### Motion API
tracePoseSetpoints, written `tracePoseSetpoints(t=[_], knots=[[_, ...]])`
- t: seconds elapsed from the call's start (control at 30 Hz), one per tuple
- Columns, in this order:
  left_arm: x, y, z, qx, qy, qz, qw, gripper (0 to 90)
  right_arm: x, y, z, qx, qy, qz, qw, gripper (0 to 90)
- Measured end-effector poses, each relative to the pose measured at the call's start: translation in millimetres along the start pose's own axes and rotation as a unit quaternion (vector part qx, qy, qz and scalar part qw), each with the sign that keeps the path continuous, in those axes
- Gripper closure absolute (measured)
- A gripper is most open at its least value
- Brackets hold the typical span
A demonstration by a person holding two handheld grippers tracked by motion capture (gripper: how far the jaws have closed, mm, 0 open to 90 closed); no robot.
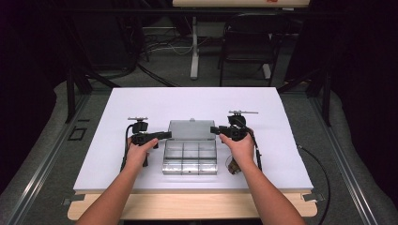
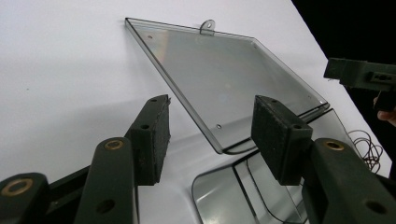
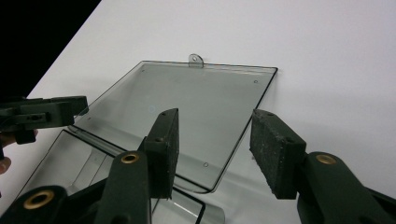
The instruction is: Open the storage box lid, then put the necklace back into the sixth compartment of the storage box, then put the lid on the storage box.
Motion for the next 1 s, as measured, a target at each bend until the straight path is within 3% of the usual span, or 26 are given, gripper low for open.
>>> tracePoseSetpoints(t=[0.23,0.73,1.0], knots=[[7.5,-7.8,2.6,-0.022,0.0,-0.004,0.9997,47.3,10.2,6.7,7.5,0.042,0.011,0.01,0.999,53.2],[22.6,-12.5,17.3,-0.044,-0.011,-0.004,0.999,47.5,41.8,22.6,21.7,0.083,0.01,-0.002,0.9965,57.2],[31.1,-12.2,23.0,-0.049,-0.017,0.001,0.9986,47.6,54.2,20.4,32.6,0.106,0.013,0.006,0.9943,58.9]])
Point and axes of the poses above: each handheld gripper's, and its own axes: x roughly backward along the jaws, z roughly out of its underside, y roughly to its left, the point moved 9 cm from there along -x, roughly forward along the jaws, and after that the axes turned 13 degrees about -z, right-handed, at the moved point
